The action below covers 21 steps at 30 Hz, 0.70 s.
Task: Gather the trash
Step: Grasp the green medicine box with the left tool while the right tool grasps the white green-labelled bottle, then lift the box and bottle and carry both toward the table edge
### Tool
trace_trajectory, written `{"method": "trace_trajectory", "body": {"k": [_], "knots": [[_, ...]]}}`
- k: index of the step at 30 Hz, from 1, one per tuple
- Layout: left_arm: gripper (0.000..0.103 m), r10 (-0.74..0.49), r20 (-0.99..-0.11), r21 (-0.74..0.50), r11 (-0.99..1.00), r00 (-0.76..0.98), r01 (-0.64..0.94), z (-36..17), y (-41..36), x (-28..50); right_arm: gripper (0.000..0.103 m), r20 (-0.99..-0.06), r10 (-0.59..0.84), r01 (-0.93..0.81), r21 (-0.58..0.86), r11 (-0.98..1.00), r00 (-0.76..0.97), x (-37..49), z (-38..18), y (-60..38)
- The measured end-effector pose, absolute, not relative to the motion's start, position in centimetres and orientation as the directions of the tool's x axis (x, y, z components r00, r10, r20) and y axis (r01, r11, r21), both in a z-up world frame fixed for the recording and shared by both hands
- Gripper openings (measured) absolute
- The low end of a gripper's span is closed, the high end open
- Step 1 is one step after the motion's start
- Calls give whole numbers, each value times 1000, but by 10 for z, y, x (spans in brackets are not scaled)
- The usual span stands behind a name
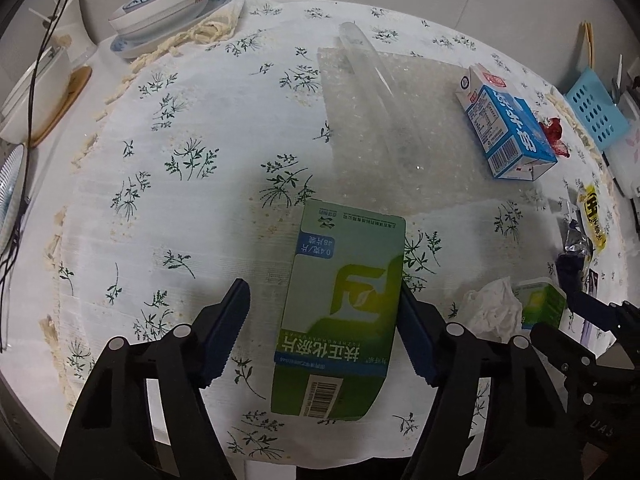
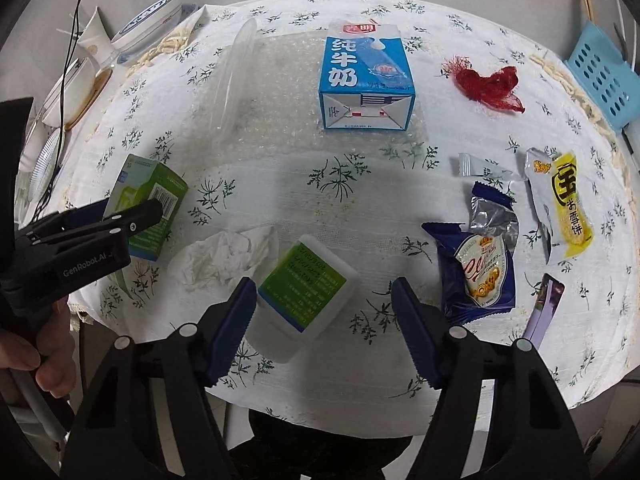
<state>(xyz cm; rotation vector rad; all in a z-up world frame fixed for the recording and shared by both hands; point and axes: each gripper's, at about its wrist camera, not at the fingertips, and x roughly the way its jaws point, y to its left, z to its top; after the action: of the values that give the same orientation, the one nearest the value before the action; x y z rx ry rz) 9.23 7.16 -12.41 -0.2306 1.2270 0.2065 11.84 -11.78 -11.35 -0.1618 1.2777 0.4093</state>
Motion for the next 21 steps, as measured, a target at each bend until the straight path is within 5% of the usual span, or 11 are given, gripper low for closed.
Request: {"method": "trace_trajectory", "body": {"k": [4, 14, 17, 21], "knots": [[51, 12, -950, -79, 958, 312, -276, -127, 69, 94, 59, -948, 230, -379, 134, 916, 220, 119, -114, -117], [50, 35, -944, -60, 959, 327, -276, -113, 64, 80, 40, -930, 287, -371, 189, 909, 231, 122, -109, -124], [50, 42, -944, -56, 957, 328, -285, -110, 64, 74, 39, -929, 283, -380, 178, 908, 239, 122, -109, -125], [50, 48, -945, -54, 953, 325, -298, -109, 64, 66, 53, -934, 272, -372, 173, 912, 233, 120, -110, -128]]}}
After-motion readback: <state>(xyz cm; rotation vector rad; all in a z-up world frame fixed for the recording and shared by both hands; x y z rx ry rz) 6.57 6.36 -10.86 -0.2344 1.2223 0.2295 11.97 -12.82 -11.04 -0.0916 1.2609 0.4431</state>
